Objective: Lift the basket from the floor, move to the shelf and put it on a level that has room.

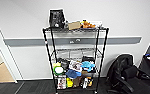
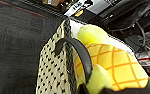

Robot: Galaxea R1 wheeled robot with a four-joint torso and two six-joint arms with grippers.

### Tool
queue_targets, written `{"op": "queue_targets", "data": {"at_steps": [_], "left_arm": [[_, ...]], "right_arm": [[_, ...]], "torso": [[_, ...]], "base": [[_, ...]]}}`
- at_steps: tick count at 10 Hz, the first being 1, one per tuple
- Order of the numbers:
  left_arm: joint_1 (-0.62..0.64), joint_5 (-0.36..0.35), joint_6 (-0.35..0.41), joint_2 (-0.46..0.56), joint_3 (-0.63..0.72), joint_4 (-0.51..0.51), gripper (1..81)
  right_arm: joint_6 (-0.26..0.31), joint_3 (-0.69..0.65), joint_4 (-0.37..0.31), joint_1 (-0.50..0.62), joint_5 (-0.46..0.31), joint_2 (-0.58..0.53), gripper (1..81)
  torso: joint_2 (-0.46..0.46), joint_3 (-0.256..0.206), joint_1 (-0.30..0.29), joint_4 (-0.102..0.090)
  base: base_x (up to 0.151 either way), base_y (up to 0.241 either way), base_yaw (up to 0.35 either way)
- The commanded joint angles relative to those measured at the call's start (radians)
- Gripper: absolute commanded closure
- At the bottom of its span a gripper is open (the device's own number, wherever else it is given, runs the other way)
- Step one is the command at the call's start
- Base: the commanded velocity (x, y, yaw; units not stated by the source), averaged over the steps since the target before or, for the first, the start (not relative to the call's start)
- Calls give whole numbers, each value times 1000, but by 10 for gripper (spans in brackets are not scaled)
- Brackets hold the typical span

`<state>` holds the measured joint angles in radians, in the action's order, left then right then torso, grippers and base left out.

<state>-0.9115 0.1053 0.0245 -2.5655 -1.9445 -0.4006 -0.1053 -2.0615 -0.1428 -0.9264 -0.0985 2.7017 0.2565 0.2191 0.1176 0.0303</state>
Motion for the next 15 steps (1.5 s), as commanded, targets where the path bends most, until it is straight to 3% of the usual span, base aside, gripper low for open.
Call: {"op": "queue_targets", "data": {"at_steps": [1,15], "left_arm": [[141,28,-6,1,58,-26,811],[128,23,-6,4,58,-26,811]], "right_arm": [[1,57,-12,129,-15,3,811],[10,80,-8,105,-3,-4,811]], "torso": [[0,0,0,0],[0,0,0,0]], "base": [[124,0,0],[110,0,0]]}}
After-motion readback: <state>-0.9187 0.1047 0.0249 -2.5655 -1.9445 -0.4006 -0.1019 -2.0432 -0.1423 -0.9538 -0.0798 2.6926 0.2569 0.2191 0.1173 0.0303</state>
